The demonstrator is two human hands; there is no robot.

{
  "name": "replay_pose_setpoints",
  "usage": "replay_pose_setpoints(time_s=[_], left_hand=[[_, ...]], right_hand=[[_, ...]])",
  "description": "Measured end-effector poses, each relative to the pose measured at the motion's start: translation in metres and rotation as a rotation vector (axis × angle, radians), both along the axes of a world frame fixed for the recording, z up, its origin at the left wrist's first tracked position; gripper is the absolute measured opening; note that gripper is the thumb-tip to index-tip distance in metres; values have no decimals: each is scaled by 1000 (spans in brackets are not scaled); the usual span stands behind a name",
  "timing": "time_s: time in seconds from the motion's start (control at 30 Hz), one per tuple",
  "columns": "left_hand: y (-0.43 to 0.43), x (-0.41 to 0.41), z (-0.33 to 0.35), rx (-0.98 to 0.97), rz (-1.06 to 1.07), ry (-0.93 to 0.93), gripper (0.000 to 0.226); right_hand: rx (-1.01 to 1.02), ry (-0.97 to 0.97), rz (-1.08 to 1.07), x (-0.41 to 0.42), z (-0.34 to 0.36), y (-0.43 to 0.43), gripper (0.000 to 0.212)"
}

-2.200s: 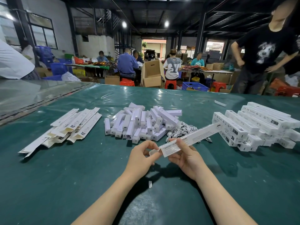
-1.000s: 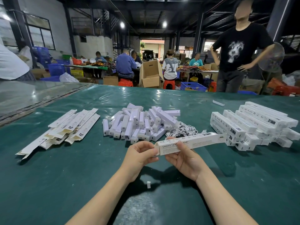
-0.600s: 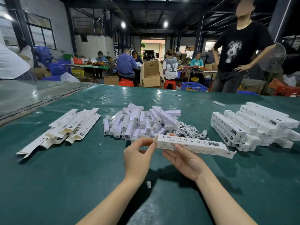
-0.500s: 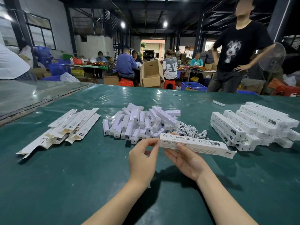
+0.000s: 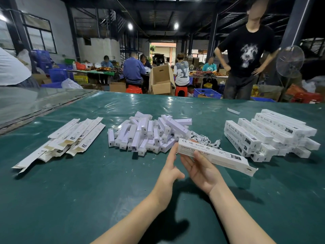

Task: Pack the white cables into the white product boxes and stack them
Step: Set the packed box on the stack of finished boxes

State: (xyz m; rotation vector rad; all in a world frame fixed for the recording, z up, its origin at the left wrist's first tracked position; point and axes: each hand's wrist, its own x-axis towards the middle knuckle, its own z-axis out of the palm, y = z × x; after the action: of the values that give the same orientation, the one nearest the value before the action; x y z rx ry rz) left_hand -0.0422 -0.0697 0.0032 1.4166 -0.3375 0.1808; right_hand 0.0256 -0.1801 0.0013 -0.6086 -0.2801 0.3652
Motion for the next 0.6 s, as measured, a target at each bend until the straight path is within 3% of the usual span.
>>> replay_pose_setpoints(time_s=[0.07, 0.13, 0.17, 0.23, 0.3, 0.33, 0.37, 0.43, 0.5, 0.57, 0.6], left_hand=[[-3, 0, 2, 0, -42, 19, 77], [1, 1, 8, 15, -62, 55, 77], [5, 2, 11, 58, -38, 69, 71], [18, 5, 11, 291, 118, 60, 47], [37, 11, 3, 702, 380, -3, 26], [46, 14, -2, 875, 468, -42, 24], [54, 17, -7, 973, 533, -70, 26], [65, 20, -10, 953, 641, -79, 30], [71, 24, -11, 886, 725, -58, 37], [74, 27, -13, 925, 741, 25, 45], [75, 29, -14, 949, 738, 86, 48]], right_hand=[[57, 16, -1, 2, -1, 0, 64], [58, 36, -22, 1, 0, -2, 73], [30, 47, -46, 0, 1, -1, 68], [-125, 61, -180, -1, 4, 2, 37], [-369, 77, -494, 1, 2, 6, 8], [-486, 69, -684, 2, 1, 6, 12], [-603, 27, -859, 2, 1, 5, 18], [-876, -202, -1069, -1, 1, 0, 14], [-1290, -409, -1026, -1, -3, -4, 16], [-1756, -600, -822, 1, -7, 0, 19], [-1887, -688, -744, 1, -9, 3, 18]])
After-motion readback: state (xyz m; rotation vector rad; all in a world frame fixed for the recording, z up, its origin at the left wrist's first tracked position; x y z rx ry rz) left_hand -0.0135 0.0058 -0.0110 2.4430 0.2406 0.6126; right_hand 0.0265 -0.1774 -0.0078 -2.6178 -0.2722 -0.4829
